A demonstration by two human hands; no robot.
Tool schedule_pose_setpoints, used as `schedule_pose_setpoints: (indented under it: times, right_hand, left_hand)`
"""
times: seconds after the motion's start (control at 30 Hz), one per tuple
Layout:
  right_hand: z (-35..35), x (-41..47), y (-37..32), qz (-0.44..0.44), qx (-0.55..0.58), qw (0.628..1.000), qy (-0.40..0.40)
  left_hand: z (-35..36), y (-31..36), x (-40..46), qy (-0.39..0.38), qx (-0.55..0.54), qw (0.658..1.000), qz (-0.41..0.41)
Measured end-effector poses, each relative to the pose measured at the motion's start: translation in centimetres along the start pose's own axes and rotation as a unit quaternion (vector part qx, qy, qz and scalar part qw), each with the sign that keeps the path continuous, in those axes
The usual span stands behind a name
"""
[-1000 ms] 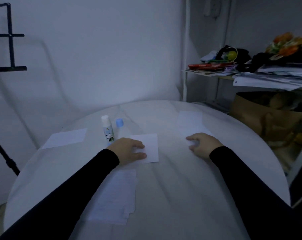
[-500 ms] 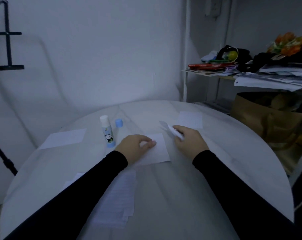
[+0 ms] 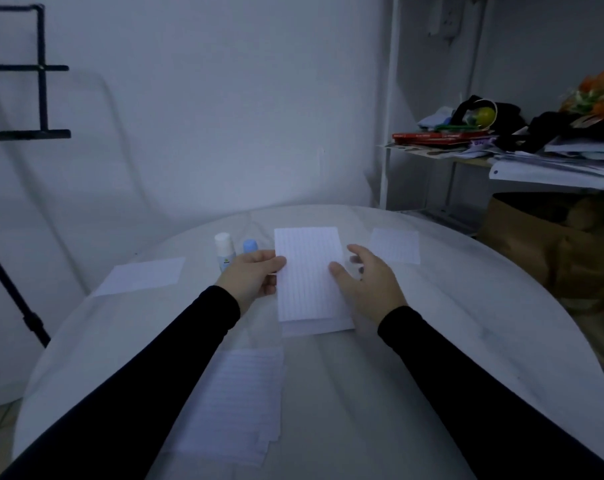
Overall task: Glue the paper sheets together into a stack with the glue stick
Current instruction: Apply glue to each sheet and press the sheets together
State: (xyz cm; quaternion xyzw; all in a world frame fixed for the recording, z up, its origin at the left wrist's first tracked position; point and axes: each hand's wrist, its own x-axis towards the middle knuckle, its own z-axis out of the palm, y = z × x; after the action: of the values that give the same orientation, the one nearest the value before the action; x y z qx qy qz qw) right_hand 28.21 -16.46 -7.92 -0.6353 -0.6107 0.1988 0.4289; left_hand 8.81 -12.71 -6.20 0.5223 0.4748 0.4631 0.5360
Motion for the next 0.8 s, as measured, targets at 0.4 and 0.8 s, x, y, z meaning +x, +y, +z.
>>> schedule_pose_setpoints:
  times: [0.4, 0.8]
  right_hand:
    - [0.9, 2.6, 2.1, 0.065, -0.037, 0.996, -0.054]
    - [0.3, 2.1, 2.0, 0.04, -0.071, 0.996, -0.045]
  left_hand:
    - [0.7, -1.3, 0.6, 0.11, 0.203, 0.972, 0.039]
    - [0.4, -0.7, 1.4, 0.066, 0.311, 0.948, 0.034]
